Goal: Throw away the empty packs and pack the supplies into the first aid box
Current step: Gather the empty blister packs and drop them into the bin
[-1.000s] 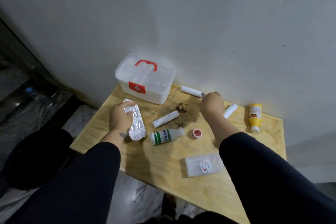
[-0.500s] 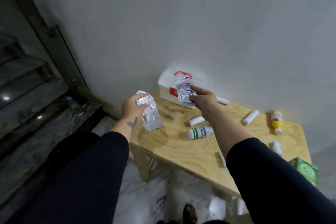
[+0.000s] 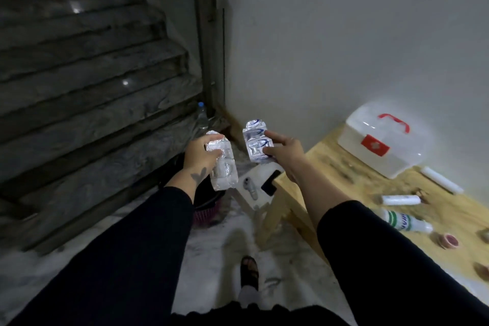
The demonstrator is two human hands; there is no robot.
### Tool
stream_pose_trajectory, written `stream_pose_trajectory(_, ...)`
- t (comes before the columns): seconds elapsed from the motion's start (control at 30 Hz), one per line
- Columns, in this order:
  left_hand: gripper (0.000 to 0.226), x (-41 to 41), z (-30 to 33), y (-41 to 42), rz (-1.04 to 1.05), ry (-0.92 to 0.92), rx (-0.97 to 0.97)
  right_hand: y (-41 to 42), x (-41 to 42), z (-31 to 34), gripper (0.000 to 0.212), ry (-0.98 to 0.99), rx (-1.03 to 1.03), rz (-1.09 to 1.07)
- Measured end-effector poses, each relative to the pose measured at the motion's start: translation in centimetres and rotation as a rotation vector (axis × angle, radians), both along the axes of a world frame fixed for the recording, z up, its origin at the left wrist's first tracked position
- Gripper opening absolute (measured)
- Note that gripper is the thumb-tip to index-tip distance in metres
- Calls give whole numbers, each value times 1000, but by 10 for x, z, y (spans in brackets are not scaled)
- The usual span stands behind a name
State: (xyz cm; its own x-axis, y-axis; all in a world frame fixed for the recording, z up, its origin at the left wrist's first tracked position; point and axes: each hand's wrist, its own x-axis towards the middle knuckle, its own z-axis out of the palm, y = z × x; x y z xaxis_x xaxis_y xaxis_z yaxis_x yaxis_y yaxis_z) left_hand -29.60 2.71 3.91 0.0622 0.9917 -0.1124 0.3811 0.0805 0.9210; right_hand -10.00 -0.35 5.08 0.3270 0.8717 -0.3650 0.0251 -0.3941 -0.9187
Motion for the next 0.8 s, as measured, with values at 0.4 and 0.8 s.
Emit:
stream_pose_trajectory(0.4,39,-78,-96,106,203,122,-168,149,-86,-95,48,-98,-166,306)
stream_pose_trajectory(0.8,43,-109,-277,212,176,146,-400,250,-135,-283,49,-189,-333,414)
